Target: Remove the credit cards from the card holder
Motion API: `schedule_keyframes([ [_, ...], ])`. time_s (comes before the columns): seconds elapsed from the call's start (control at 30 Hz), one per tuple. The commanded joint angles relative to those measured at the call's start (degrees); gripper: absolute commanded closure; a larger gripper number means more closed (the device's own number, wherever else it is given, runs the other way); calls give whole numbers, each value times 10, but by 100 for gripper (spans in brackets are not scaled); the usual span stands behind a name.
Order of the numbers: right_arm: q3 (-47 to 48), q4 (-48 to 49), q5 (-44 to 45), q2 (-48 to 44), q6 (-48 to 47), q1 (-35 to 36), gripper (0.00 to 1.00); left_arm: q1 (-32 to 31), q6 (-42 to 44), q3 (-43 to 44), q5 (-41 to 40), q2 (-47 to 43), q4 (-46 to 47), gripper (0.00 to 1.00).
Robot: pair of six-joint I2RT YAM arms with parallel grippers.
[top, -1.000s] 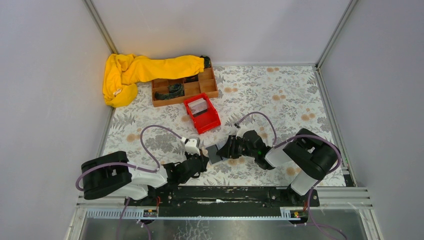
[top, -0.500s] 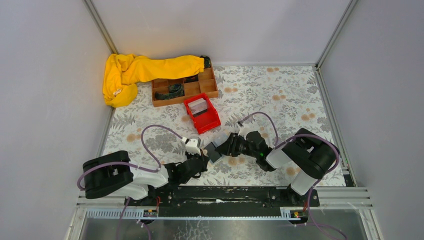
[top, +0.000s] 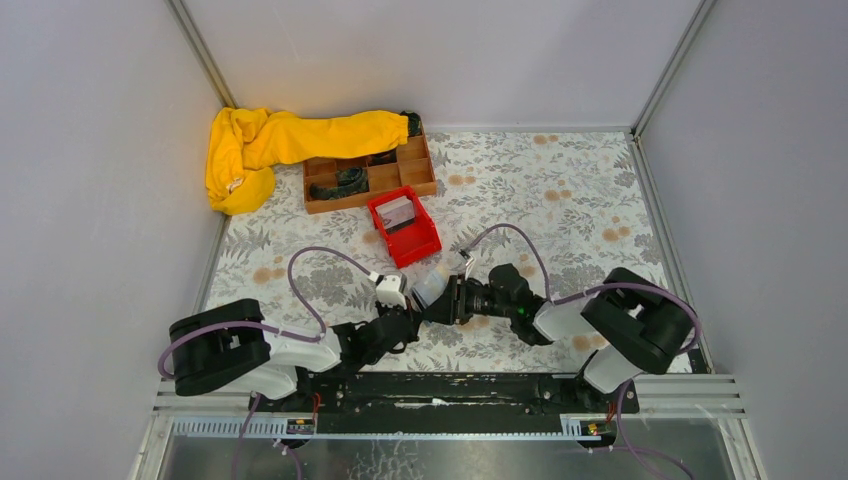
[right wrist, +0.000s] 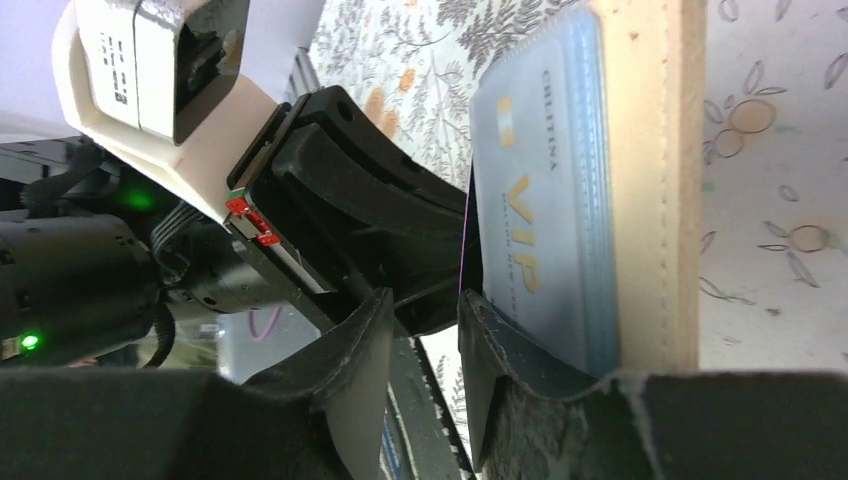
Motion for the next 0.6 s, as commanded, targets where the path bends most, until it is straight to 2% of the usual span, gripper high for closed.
schedule_keyframes([
  [0.0, 10, -192, 62, -38, -89, 8, 62, 0, 6, 12, 18, 0, -12, 100],
  [0.1, 26, -260, 90, -66, -124, 9, 61, 0, 4, 10, 16, -2, -16, 100],
  [0.3, 50, -336, 123, -87, -165, 8, 61, 0, 4, 17, 14, 5, -16, 100],
  [0.47, 56, -339, 115, -82, -170, 9, 61, 0, 6, 24, 16, 15, -13, 100],
  [0.57, 48, -299, 93, -70, -158, 8, 61, 0, 6, 27, 17, 21, -11, 100],
])
